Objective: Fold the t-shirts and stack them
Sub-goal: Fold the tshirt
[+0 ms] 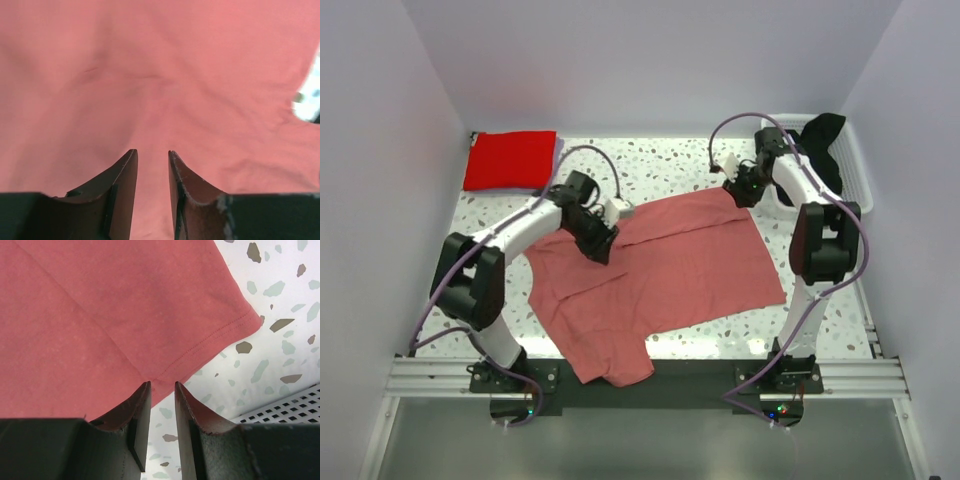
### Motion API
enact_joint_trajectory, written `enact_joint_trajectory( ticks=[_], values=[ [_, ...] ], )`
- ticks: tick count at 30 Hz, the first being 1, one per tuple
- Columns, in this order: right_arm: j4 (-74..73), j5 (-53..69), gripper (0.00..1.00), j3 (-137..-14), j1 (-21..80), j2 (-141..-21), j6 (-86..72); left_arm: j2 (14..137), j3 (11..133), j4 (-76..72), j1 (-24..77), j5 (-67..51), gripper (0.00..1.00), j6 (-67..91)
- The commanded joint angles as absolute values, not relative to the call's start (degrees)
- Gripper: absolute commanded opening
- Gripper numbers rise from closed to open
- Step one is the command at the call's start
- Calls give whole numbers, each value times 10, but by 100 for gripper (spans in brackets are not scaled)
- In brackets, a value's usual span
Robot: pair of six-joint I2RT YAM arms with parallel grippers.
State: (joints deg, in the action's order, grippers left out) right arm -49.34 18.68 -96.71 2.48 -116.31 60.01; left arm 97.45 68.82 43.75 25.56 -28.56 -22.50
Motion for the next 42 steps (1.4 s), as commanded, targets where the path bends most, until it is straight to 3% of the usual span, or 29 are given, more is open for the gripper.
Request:
enact_joint_trajectory(
  ticks=[1, 15, 24, 37, 42],
  values=[
    [-494, 182, 30, -976, 33, -1163, 593, 970, 723, 478, 172, -266, 35, -270],
    [-447, 107, 28, -977, 107, -1212, 549, 999, 676, 411, 51, -35, 36, -193],
    [-395, -10, 28, -976, 108, -1272, 531, 1093, 698, 370, 25, -10, 34, -184],
    [-392, -71, 29, -898, 66, -1235, 536, 1380, 1129, 431, 67, -58, 32, -244],
    [-384, -87, 30, -927, 67, -1264, 516, 1444, 1235, 432, 68, -27, 30, -259]
  ],
)
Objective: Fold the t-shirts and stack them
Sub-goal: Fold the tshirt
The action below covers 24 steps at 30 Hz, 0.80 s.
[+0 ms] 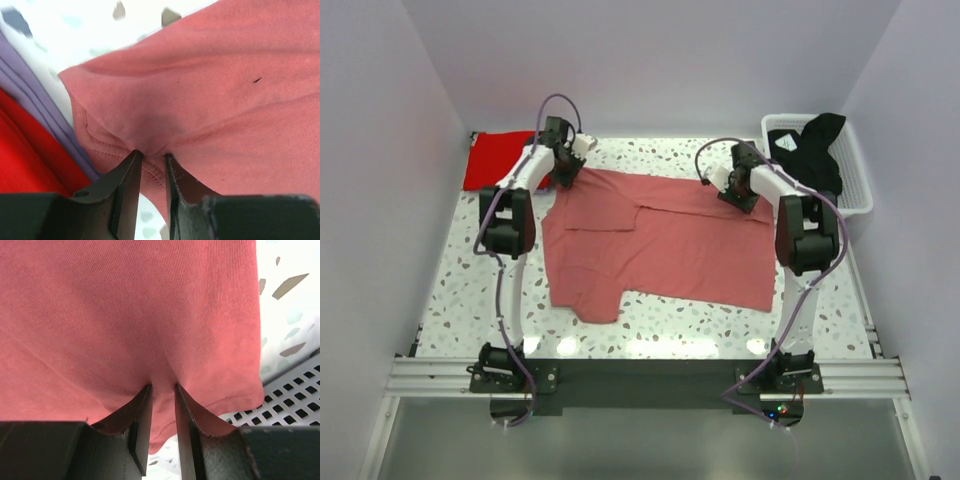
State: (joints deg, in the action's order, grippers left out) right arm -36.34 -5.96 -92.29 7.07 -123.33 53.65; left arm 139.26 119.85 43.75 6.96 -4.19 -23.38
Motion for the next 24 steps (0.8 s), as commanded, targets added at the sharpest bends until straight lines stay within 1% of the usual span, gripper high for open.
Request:
enact_joint_trajectory(
  ticks=[1, 3, 7, 8, 9, 10, 12, 13, 14, 16, 17, 19, 20, 21, 22, 24],
  values=[
    [-384, -91, 30, -949, 67, -1280, 505, 1451, 1236, 425, 66, -16, 29, -262],
    [-385, -95, 30, -969, 67, -1293, 496, 1449, 1227, 391, 60, -1, 28, -264],
    [-392, -97, 31, -1005, 70, -1301, 483, 1428, 1221, 380, 40, -1, 27, -269],
    [-400, -90, 31, -1010, 70, -1293, 473, 1420, 1221, 383, 39, -4, 27, -270],
    [-406, -82, 32, -1013, 70, -1286, 467, 1408, 1212, 385, 36, -35, 28, -274],
    [-416, -70, 37, -1026, 70, -1280, 458, 1377, 1204, 387, 32, -59, 29, -279],
    [-451, -35, 42, -1037, 71, -1254, 442, 1335, 1165, 381, 31, -112, 34, -293],
    [-467, -23, 48, -1053, 72, -1246, 432, 1292, 1151, 377, 31, -129, 36, -297],
    [-500, -2, 51, -1060, 74, -1225, 426, 1270, 1138, 375, 31, -169, 40, -303],
    [-525, 21, 58, -1064, 76, -1196, 413, 1206, 1098, 378, 31, -206, 45, -310],
    [-547, 31, 60, -1061, 77, -1181, 414, 1185, 1080, 380, 31, -221, 49, -322],
    [-569, 54, 67, -1034, 79, -1127, 421, 1121, 1021, 396, 29, -265, 54, -342],
    [-590, 61, 72, -1021, 80, -1108, 425, 1100, 996, 403, 29, -285, 58, -373],
    [-598, 67, 73, -1004, 82, -1067, 429, 1060, 948, 414, 27, -292, 59, -392],
    [-610, 71, 73, -969, 82, -1050, 439, 1042, 925, 444, 27, -298, 59, -409],
    [-646, 80, 72, -907, 83, -1010, 447, 997, 864, 491, 24, -312, 60, -470]
  ],
)
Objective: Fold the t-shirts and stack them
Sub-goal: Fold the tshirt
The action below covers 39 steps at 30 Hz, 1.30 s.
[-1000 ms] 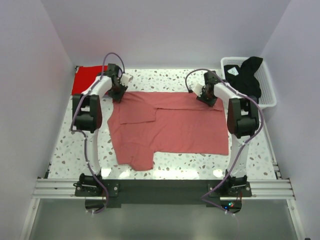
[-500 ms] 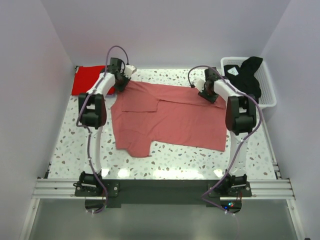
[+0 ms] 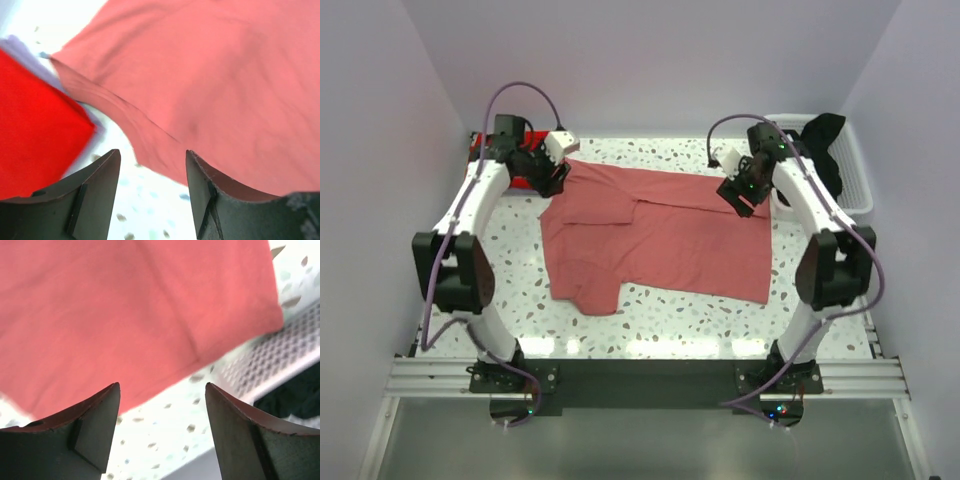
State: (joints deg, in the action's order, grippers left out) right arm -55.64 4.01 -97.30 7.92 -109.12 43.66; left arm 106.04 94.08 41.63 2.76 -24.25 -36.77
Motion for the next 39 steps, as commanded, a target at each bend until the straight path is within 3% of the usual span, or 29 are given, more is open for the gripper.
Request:
enact_joint_trajectory(
  ticks=[1, 5, 9, 18, 27, 33, 36, 39],
  values=[
    [-655, 80, 70, -884, 84, -970, 452, 983, 842, 545, 22, -321, 60, -496],
    [-672, 69, 62, -755, 93, -873, 458, 879, 652, 563, 17, -313, 63, -588],
    [-664, 52, 55, -634, 110, -804, 460, 792, 541, 538, 17, -290, 63, -599],
    [-571, 19, 50, -500, 148, -771, 446, 727, 433, 540, 52, -276, 60, -597],
    [-487, -11, 47, -485, 153, -831, 445, 689, 380, 447, 176, -223, 62, -503],
    [-519, 60, 45, -550, 175, -814, 425, 726, 366, 382, 178, -176, 60, -480],
    [-526, 128, 45, -580, 200, -800, 407, 753, 360, 337, 180, -146, 54, -472],
    [-499, 178, 45, -585, 238, -778, 389, 779, 380, 342, 178, -161, 23, -475]
  ],
)
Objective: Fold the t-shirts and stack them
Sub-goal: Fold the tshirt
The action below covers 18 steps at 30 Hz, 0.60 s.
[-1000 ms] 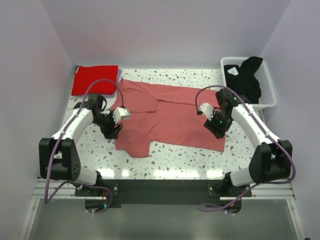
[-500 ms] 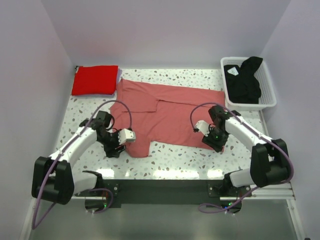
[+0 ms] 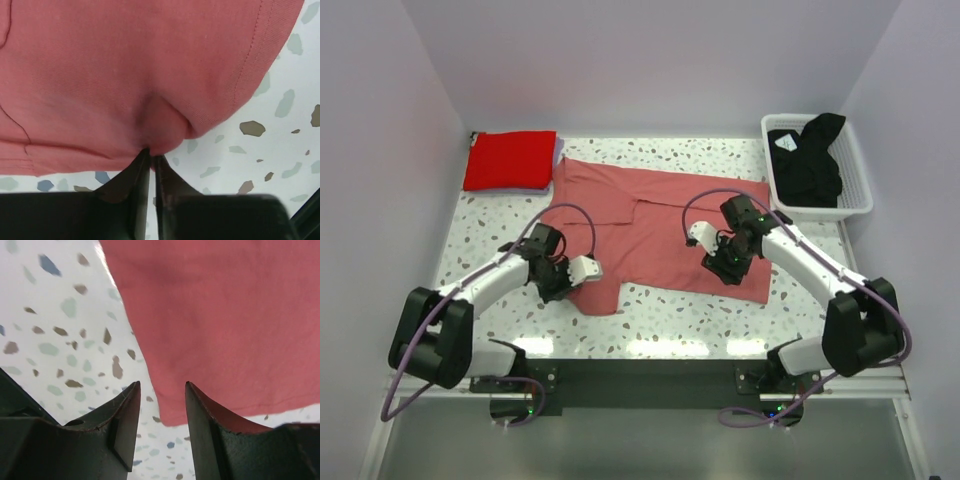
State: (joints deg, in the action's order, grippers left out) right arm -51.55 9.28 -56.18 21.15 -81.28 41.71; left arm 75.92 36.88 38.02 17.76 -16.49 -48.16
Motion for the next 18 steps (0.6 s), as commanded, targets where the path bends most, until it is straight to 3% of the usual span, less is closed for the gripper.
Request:
enact_joint_trajectory(
  ticks=[1, 4, 9, 18],
  values=[
    [-480, 188, 45, -586, 258, -774, 385, 785, 391, 380, 177, -173, 10, -482],
    [-438, 221, 47, -586, 293, -764, 376, 798, 443, 476, 151, -235, 2, -506],
    [-367, 255, 51, -580, 351, -762, 374, 829, 539, 589, 115, -270, 0, -546],
    [-219, 193, 55, -619, 490, -862, 316, 1047, 744, 601, 84, -305, 0, -509]
  ],
)
